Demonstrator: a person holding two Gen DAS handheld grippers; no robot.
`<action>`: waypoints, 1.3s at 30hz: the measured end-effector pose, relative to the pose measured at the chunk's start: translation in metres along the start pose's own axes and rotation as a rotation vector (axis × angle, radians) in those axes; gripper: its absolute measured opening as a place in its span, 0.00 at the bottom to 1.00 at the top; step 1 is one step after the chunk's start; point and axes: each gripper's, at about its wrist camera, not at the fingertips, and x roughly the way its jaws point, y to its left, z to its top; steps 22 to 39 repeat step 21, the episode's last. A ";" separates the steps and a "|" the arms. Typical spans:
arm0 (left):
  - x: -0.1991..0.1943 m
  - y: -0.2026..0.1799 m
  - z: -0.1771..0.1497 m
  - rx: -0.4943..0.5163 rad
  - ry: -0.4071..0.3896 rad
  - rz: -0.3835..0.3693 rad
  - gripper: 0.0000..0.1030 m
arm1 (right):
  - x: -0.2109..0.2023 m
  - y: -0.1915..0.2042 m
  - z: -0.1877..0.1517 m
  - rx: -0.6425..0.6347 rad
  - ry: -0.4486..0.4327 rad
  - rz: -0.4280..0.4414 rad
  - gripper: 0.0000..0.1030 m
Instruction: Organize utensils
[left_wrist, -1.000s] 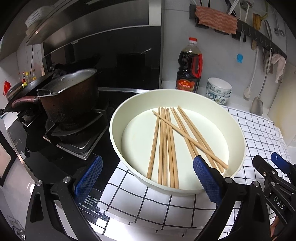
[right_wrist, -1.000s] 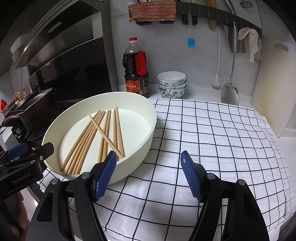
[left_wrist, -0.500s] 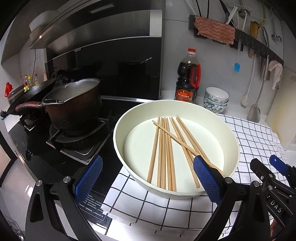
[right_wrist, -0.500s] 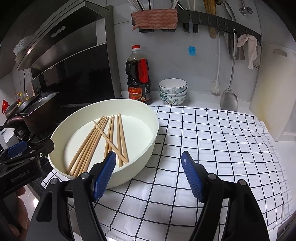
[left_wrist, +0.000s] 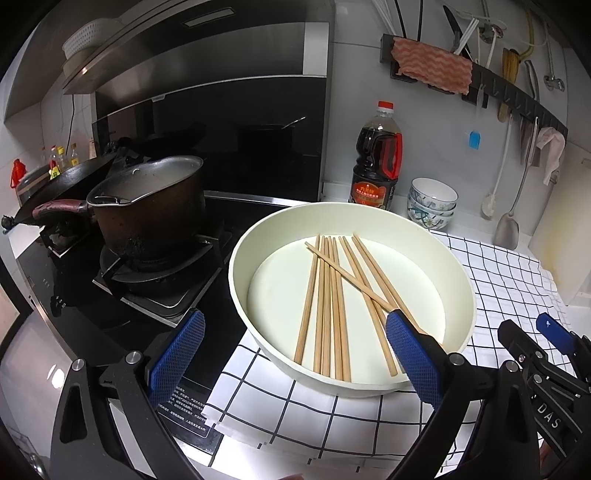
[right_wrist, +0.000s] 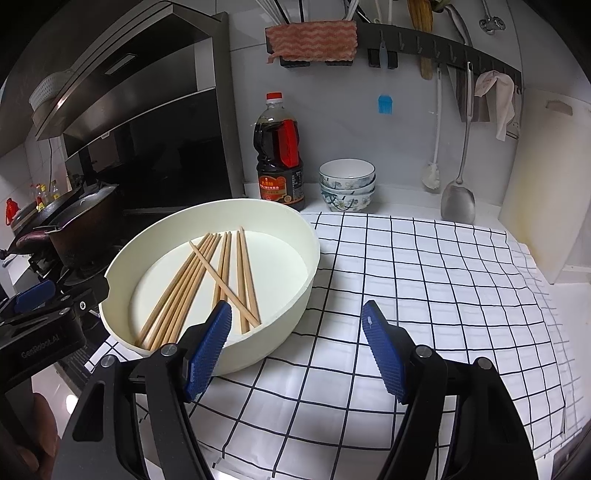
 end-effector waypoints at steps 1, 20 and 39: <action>0.000 0.000 0.000 -0.001 0.001 -0.001 0.94 | 0.000 0.000 0.000 -0.001 -0.001 -0.001 0.68; 0.002 0.001 -0.002 -0.024 0.026 -0.020 0.94 | -0.002 0.000 -0.001 0.003 -0.002 0.004 0.68; 0.002 0.002 -0.002 -0.026 0.027 -0.018 0.94 | -0.002 0.000 -0.001 0.002 -0.002 0.004 0.68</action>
